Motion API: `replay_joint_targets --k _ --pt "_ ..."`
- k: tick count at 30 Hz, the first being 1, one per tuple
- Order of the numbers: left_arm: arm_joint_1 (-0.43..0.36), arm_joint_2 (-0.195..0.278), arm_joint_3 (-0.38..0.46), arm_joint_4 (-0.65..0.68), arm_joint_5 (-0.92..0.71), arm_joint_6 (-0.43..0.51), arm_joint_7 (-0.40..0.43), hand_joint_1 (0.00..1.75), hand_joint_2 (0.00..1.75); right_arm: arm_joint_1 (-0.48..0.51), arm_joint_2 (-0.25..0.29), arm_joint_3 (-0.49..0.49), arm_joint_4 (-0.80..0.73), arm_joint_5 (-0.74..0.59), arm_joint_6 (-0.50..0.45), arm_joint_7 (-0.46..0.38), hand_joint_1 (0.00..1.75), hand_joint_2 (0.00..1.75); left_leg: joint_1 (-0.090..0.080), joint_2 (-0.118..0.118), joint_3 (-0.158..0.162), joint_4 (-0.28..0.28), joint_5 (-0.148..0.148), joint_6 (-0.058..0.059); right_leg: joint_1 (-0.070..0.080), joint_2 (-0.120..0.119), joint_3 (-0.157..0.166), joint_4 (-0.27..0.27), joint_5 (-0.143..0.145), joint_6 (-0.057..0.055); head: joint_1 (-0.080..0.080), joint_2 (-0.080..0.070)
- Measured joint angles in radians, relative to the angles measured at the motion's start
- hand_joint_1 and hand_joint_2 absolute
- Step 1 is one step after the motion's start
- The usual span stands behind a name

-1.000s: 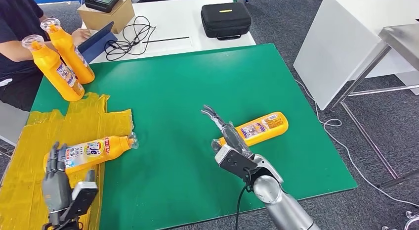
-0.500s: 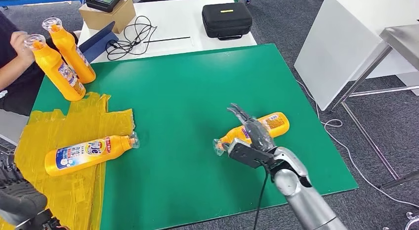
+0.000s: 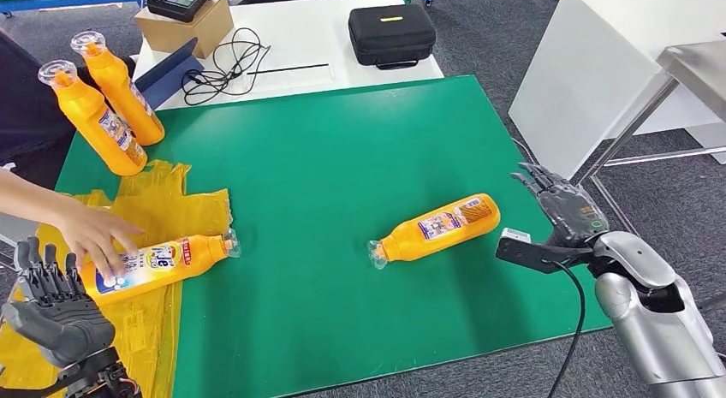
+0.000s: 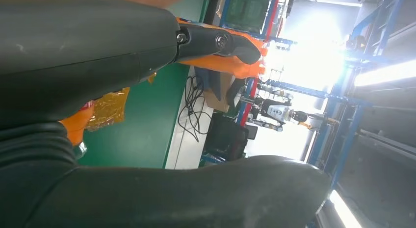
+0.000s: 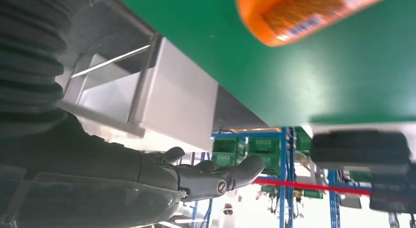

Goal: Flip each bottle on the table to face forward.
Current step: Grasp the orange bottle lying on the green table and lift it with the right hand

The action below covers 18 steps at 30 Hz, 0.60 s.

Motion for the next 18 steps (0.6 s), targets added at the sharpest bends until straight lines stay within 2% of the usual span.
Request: replay_joint_targets --k 6,10,18 --pt "-0.027 -0.002 0.002 0.048 0.026 -0.05 0.01 0.0 0.0 -0.017 -0.035 0.015 0.033 0.072 0.051 -0.048 0.0 1.75 0.0 0.0 0.0 0.0 0.0 0.0 0.0 0.0 0.0 0.0 0.0 0.0 0.0 0.0" --pt "-0.042 -0.002 0.008 0.08 0.046 -0.068 0.014 0.0 0.0 -0.076 -0.045 0.059 0.11 0.098 0.059 -0.082 0.0 1.75 0.0 0.0 0.0 0.0 0.001 0.0 0.0 0.0 0.0 0.0 0.0 0.0 0.0 0.0" --pt "-0.054 -0.005 0.02 0.109 0.058 -0.081 0.017 0.0 0.0 -0.163 -0.051 0.131 0.215 0.107 0.055 -0.095 0.0 1.75 0.0 0.0 -0.001 0.0 0.001 0.001 0.0 0.0 0.0 0.0 0.0 0.0 0.0 0.0"
